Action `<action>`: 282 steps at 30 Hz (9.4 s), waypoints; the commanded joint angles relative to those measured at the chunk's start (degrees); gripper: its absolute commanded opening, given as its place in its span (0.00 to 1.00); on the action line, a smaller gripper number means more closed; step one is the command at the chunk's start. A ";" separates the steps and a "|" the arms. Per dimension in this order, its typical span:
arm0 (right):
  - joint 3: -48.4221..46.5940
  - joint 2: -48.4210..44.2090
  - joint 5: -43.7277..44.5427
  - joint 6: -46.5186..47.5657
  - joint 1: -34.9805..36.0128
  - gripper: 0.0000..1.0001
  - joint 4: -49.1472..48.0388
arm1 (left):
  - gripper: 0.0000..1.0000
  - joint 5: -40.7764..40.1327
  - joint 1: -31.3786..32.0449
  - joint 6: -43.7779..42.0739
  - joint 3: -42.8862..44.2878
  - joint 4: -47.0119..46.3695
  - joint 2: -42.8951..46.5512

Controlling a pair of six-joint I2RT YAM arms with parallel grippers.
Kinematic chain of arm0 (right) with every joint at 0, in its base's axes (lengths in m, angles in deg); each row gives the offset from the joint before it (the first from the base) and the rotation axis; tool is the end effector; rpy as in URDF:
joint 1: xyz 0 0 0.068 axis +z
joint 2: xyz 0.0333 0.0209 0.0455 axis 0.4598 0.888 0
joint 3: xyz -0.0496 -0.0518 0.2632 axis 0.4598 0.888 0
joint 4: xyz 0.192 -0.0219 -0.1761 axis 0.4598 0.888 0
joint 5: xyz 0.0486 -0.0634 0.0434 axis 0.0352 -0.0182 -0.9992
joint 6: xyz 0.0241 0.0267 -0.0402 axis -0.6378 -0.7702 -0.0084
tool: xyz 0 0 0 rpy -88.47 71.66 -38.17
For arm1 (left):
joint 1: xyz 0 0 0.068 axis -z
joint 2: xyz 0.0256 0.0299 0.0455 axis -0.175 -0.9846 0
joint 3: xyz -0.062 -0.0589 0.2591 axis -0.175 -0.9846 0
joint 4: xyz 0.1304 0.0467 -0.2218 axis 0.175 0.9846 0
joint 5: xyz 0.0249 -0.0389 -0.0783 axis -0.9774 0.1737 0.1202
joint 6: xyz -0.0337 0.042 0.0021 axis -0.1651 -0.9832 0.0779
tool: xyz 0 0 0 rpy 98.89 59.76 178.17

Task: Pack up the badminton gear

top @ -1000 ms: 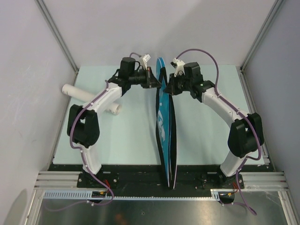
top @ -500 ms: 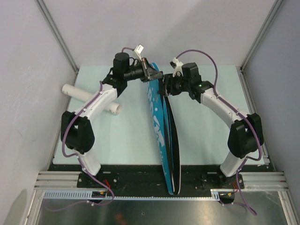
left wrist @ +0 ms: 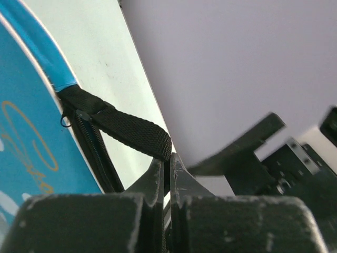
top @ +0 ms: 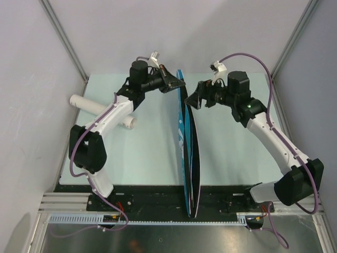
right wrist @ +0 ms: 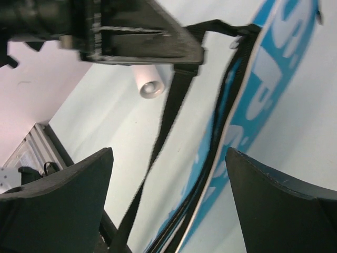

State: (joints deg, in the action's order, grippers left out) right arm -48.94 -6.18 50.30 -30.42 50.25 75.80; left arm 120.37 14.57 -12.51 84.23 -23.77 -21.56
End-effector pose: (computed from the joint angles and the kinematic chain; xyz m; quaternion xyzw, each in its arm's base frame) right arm 0.2879 0.1392 0.3871 -0.1972 0.7754 0.3635 0.4772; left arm 0.3747 -0.1944 0.3594 -0.0035 0.7580 -0.5662 0.3238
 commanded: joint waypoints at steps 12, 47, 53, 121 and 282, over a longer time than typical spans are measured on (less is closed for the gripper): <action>0.29 3.89 41.68 5.95 18.08 1.00 0.51 | 0.00 -8.42 1.46 1.24 -0.29 -1.25 6.95; 2.13 21.13 -37.42 -7.40 -2.31 0.00 -25.85 | 0.81 -11.13 -9.88 -19.40 2.95 13.41 5.90; 2.05 21.48 -37.60 -4.77 -2.83 0.00 -21.47 | 0.77 -15.17 -9.88 -34.68 0.33 14.66 8.52; 2.04 20.51 -30.39 -7.23 -1.87 0.00 -22.08 | 0.34 3.71 -11.20 10.74 -25.08 -37.90 3.26; -17.28 25.52 3.43 -3.20 5.60 0.42 -11.80 | 0.00 2.48 -3.73 -4.82 -11.19 -10.92 8.18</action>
State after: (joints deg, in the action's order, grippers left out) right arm -61.38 17.71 49.49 -38.33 53.75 64.59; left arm 119.85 10.79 -17.93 70.14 -31.71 -13.84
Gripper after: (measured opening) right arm 0.385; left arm 0.025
